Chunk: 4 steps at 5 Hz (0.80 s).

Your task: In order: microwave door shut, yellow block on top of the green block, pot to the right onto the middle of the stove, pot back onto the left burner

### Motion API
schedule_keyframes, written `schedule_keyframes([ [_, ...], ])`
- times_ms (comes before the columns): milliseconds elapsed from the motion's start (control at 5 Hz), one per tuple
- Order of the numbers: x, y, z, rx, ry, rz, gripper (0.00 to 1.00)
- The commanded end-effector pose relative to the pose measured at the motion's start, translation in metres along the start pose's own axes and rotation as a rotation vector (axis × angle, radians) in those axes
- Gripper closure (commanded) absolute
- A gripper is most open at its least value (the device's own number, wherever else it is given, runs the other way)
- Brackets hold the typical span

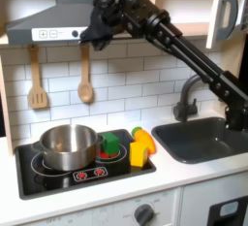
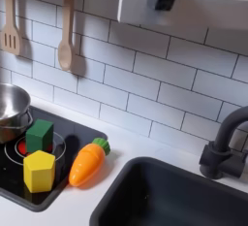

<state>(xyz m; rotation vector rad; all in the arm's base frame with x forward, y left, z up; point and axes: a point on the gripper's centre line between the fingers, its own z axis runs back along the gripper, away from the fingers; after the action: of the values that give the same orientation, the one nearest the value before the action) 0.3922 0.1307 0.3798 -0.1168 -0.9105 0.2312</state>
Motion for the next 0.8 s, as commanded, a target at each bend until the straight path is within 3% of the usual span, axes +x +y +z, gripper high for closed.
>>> schedule_keyframes([
  [0,-0.026,-0.007,0.013,-0.016,0.123,-0.003,1.00],
  [200,-0.040,-0.005,0.011,0.003,0.217,-0.018,1.00],
  [600,-0.064,0.007,0.013,0.081,0.336,-0.032,1.00],
])
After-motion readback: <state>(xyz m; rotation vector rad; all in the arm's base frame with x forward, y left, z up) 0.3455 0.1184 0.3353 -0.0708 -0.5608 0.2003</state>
